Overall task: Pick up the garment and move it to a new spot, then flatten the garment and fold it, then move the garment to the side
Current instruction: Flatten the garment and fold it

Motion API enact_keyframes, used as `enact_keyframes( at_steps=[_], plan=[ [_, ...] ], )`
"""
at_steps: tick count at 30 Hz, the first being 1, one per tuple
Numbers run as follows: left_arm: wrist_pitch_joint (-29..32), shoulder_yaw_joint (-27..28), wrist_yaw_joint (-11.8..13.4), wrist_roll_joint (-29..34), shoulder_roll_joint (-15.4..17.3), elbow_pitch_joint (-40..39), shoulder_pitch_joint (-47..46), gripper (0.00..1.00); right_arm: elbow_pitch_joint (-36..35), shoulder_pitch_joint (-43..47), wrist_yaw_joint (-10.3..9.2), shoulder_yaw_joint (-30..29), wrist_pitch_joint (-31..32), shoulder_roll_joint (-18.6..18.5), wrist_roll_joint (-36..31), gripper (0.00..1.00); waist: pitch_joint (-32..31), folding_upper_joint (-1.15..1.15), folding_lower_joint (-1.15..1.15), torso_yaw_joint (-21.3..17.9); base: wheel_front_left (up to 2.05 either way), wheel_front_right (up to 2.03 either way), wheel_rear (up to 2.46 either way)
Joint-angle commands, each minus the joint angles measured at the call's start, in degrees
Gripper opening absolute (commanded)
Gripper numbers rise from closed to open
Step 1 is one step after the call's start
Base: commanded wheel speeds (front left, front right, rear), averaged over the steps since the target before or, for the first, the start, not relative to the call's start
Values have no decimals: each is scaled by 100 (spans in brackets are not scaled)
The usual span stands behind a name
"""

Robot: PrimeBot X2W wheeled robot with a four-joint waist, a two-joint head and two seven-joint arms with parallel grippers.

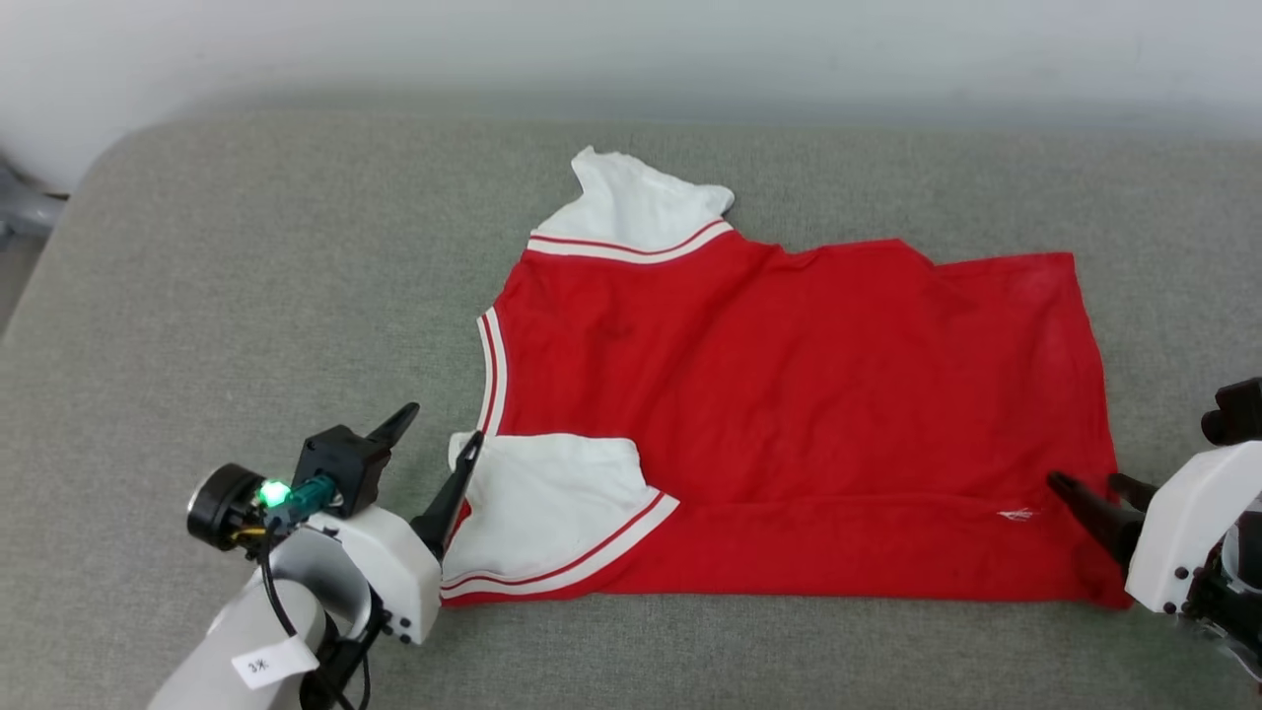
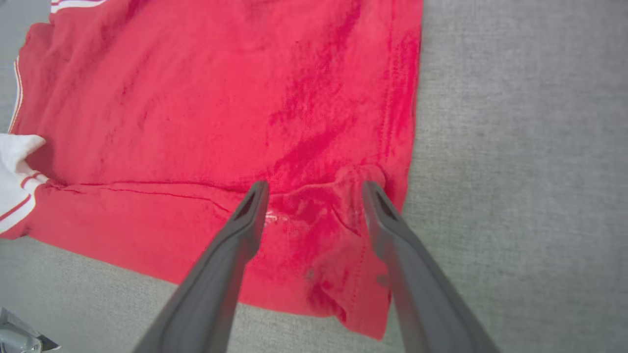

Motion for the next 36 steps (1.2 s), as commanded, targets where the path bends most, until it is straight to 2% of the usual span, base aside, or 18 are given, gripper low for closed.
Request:
enact_keyframes(
  at_steps=[1,9,16,20,26,29,36],
  plan=[
    [-67,4,27,-28,-64,26,150,100,-59,102,-5,-21,-110,40,21,100,-187,0,0,17,0,0,0],
    [-288,240,507,-315,-228,-283,725,100,-650,692,-5,24,-579,-71,-361,100,-632,0,0,-5,0,0,0],
    [126,536,1085,-829,-273,-1108,1489,100,-1261,1233,-5,-214,-330,59,-1080,100,-723,0,0,-42,0,0,0],
    [718,424,1246,-993,-153,-1580,1830,100,-1586,1430,-5,-474,-144,330,-1350,100,-627,0,0,-44,0,0,0],
    [1652,181,1540,-845,187,-1904,1971,100,-1874,1487,-6,-666,107,577,-1521,100,-401,0,0,-92,0,0,0],
    [1758,216,1698,-820,166,-1955,1882,100,-1931,1424,-5,-679,123,634,-1569,100,-256,0,0,-135,0,0,0],
    [1765,305,1789,-912,67,-1702,1722,100,-1952,1277,-5,-689,111,600,-1582,100,47,0,0,-249,0,0,0]
  ],
)
